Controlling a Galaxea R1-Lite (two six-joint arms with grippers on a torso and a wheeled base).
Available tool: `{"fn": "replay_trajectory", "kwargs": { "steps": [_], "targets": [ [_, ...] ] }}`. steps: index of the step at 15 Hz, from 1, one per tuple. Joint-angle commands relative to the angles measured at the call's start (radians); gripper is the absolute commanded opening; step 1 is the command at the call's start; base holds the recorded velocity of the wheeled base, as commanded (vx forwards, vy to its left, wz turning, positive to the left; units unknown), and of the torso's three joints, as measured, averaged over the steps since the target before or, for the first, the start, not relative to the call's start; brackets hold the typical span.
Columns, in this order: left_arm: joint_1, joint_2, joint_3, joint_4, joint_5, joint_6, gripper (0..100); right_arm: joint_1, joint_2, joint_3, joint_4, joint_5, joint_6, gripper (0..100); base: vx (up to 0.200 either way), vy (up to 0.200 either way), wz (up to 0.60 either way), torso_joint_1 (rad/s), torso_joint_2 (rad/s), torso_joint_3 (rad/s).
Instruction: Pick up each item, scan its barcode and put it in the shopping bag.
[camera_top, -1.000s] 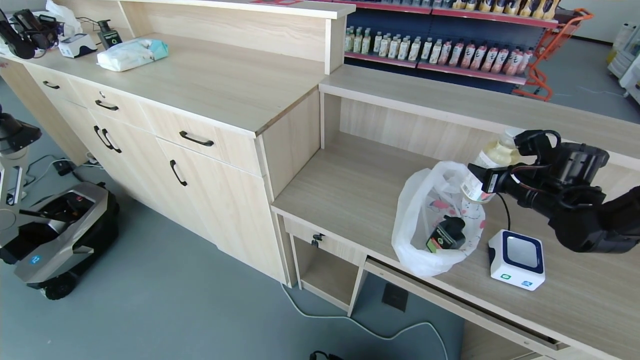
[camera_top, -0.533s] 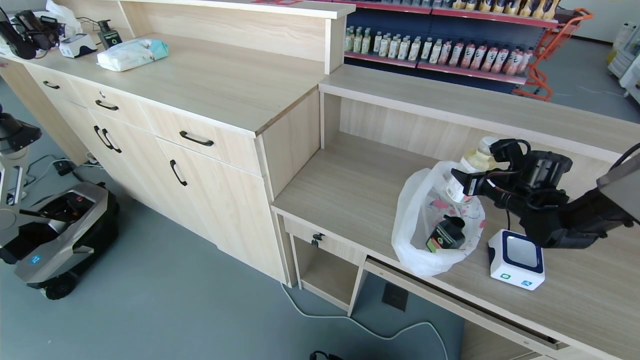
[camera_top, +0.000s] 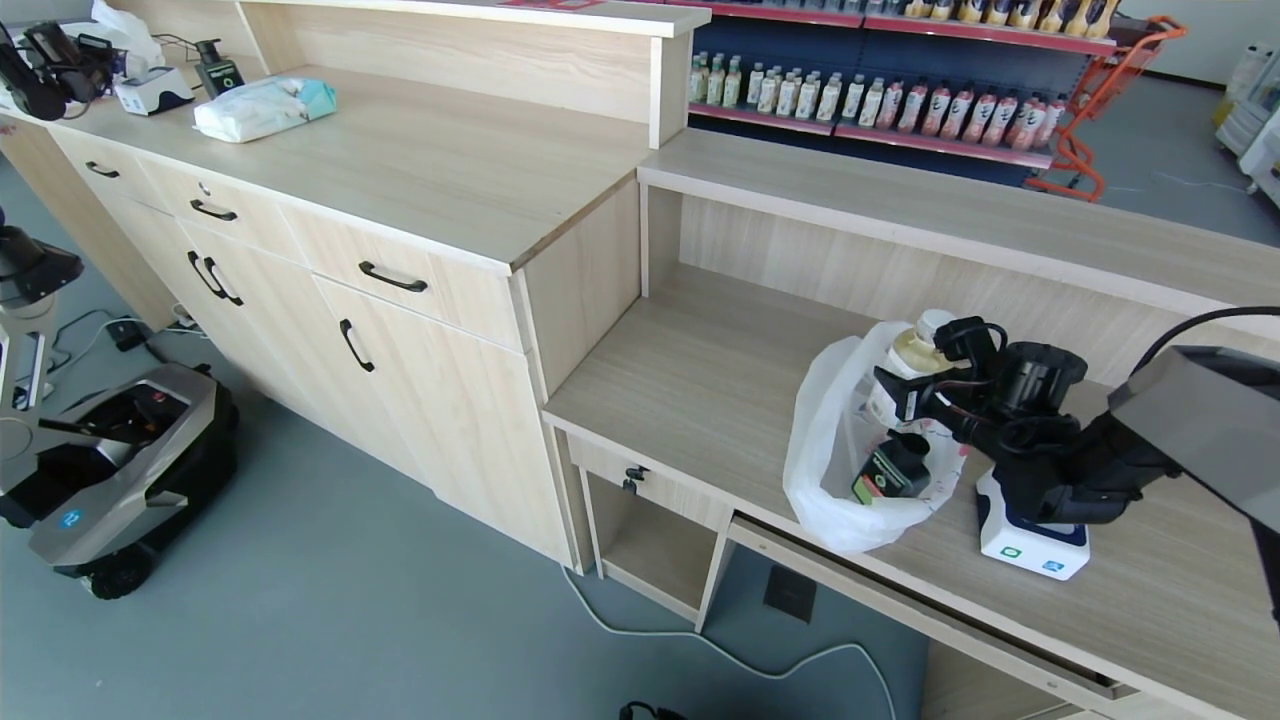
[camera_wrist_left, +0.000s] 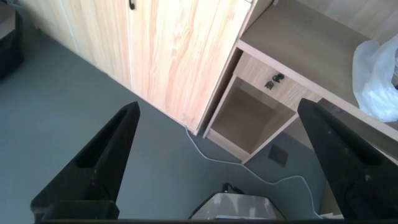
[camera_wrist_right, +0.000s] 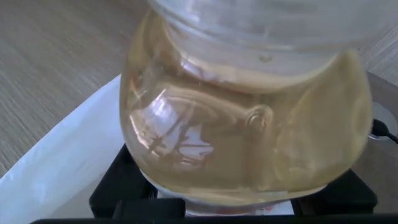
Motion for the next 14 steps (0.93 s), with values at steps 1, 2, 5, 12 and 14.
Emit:
{"fn": "replay_trajectory", "kwargs": {
  "steps": [1,2,5,12,14],
  "targets": [
    [0.0,0.0,0.001,0.0,0.0,-0.001,100,0.008,0.05,-0.009,-0.014,0.001,0.004,0,0.0,0.0,0.0,0.0,0.0,0.0],
    [0.0,0.0,0.001,0.0,0.0,-0.001,100,0.008,0.065,-0.009,-0.023,0.001,0.005,0,0.0,0.0,0.0,0.0,0.0,0.0],
    [0.0,0.0,-0.001,0.0,0.0,-0.001,100,0.008,0.093,-0.012,-0.031,0.001,0.007,0,0.0,0.0,0.0,0.0,0.0,0.0],
    [0.0,0.0,0.001,0.0,0.0,-0.001,100,0.002,0.13,-0.032,-0.049,0.001,0.013,0,0.0,0.0,0.0,0.0,0.0,0.0],
    [0.0,0.0,0.001,0.0,0.0,-0.001,100,0.001,0.127,-0.053,-0.047,0.001,0.039,0,0.0,0.0,0.0,0.0,0.0,0.0]
  ]
}}
